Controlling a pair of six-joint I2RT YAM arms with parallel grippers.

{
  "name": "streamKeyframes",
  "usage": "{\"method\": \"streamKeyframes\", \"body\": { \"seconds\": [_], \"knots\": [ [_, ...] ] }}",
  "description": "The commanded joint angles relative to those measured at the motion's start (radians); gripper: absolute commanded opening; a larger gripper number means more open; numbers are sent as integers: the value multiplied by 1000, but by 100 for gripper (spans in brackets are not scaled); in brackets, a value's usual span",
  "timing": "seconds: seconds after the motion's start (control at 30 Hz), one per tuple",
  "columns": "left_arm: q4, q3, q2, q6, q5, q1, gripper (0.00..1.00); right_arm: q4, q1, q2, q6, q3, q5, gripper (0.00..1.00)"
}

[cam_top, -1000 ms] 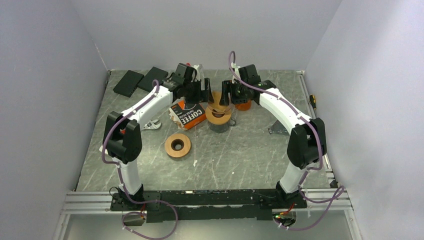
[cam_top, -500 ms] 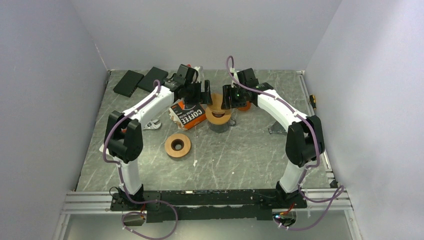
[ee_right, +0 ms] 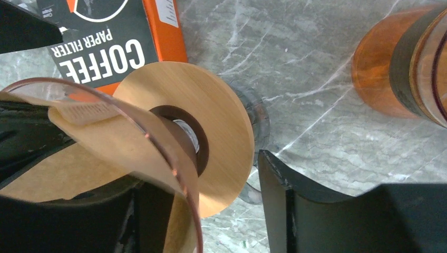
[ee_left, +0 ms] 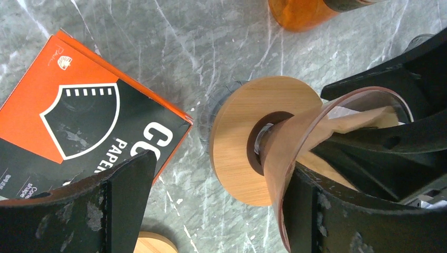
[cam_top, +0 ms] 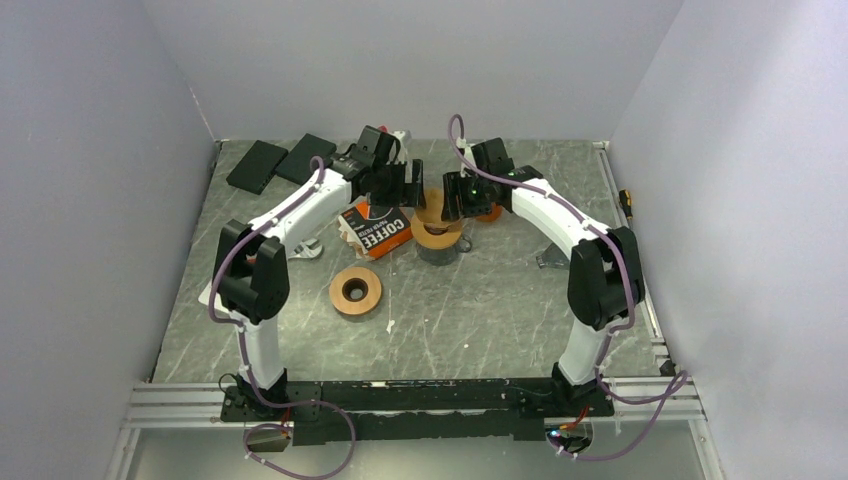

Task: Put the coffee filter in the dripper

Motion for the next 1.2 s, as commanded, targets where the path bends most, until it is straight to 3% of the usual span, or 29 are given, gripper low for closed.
{"method": "streamKeyframes", "body": {
  "seconds": [0.0,0.47,0.8,0.97,1.17],
  "knots": [
    [2,59,19,17,25,-2,88,25,2,28,-17,55,-5,63],
    [-2,67,30,15,33,-2,87,23,40,50,-53,66,95,78],
    [-3,57,18,15,24,0,87,5,48,72,-57,59,149,74],
    [-10,51,22,15,12,0,87,-3,48,61,-66,57,167,62],
    [-23,50,23,19,-23,0,88,-21,48,49,-65,72,141,67]
  ]
}}
